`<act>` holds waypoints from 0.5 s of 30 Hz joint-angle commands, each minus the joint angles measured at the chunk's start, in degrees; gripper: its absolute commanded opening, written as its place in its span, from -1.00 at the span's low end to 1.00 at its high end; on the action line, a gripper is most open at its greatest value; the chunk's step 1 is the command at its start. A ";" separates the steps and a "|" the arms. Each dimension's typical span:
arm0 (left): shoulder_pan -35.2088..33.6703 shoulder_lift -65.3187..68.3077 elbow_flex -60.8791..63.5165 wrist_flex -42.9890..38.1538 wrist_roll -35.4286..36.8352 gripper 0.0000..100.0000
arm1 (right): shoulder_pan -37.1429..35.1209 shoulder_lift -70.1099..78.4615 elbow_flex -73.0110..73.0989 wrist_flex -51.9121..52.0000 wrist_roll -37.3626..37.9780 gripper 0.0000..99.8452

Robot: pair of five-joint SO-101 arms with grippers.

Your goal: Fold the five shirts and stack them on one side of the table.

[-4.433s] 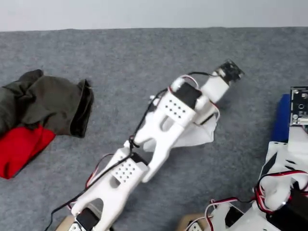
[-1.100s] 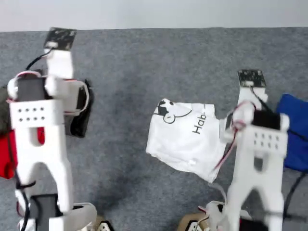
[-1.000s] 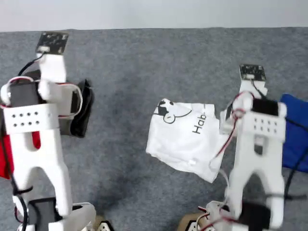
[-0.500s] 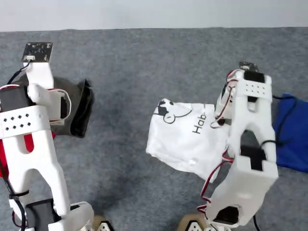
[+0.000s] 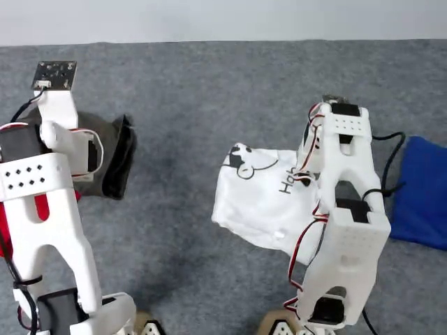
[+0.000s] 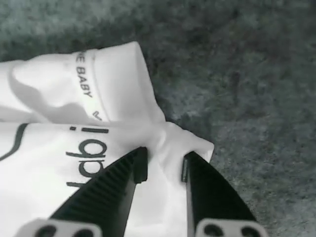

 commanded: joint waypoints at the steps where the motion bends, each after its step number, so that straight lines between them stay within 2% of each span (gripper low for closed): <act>1: -0.26 -1.67 0.04 1.05 -0.44 -0.99 | -0.48 -0.48 -2.81 0.40 -0.35 -0.81; 4: -0.26 -1.67 1.71 1.05 -0.53 -0.99 | -0.48 -0.48 -4.66 0.75 0.62 -0.99; 10: -0.26 -1.67 2.77 1.05 -0.53 -0.99 | -1.01 -0.48 -12.31 6.11 5.19 -0.98; 15: -0.26 -1.76 2.77 1.05 -0.53 -0.99 | -3.21 0.04 -18.37 6.20 9.14 -0.98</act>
